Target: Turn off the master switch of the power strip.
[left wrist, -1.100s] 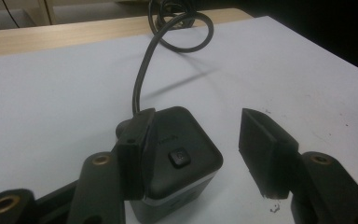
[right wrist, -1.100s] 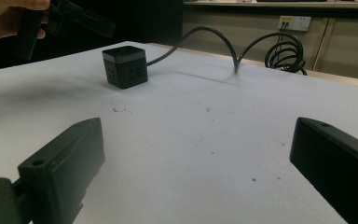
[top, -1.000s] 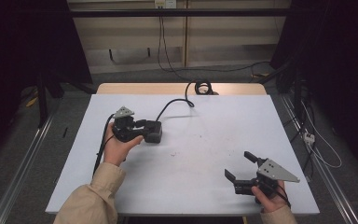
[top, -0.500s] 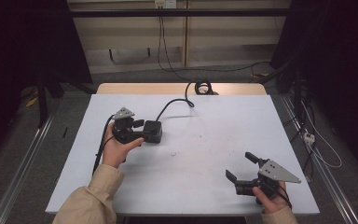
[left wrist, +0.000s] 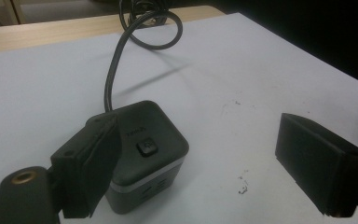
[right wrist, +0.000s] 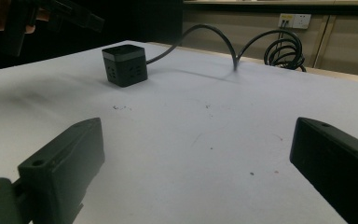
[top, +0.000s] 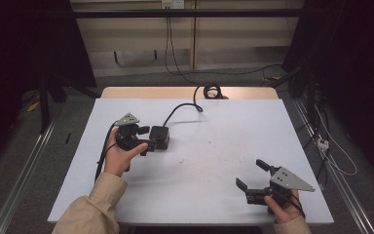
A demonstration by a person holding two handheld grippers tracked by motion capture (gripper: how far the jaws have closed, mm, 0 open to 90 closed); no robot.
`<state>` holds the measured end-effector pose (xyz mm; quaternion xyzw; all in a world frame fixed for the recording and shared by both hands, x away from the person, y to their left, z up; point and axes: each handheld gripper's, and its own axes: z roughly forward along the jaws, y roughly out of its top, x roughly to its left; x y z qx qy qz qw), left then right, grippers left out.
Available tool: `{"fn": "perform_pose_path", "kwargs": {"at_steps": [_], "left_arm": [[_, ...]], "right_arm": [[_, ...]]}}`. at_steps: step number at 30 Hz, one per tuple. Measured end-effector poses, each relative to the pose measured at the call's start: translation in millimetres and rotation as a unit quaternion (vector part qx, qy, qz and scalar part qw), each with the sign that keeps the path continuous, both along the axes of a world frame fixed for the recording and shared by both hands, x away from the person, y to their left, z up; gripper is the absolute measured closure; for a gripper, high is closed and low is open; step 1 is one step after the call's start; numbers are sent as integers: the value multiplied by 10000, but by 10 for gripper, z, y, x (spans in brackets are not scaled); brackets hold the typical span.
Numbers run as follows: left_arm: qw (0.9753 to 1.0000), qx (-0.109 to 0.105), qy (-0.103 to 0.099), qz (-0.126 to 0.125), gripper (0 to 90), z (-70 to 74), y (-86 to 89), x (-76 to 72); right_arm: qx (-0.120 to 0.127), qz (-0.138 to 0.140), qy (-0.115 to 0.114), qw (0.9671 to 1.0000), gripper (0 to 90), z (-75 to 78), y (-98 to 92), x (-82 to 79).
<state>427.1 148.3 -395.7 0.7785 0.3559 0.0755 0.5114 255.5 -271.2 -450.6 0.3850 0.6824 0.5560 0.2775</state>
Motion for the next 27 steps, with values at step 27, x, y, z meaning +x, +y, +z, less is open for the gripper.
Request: {"fn": "perform_pose_path", "kwargs": {"at_steps": [27], "left_arm": [[9997, -2, -209, -152, 96, -58, 283, -320]], "right_arm": [[9, -79, 48, 10000, 27, 7, -24, -39]]}}
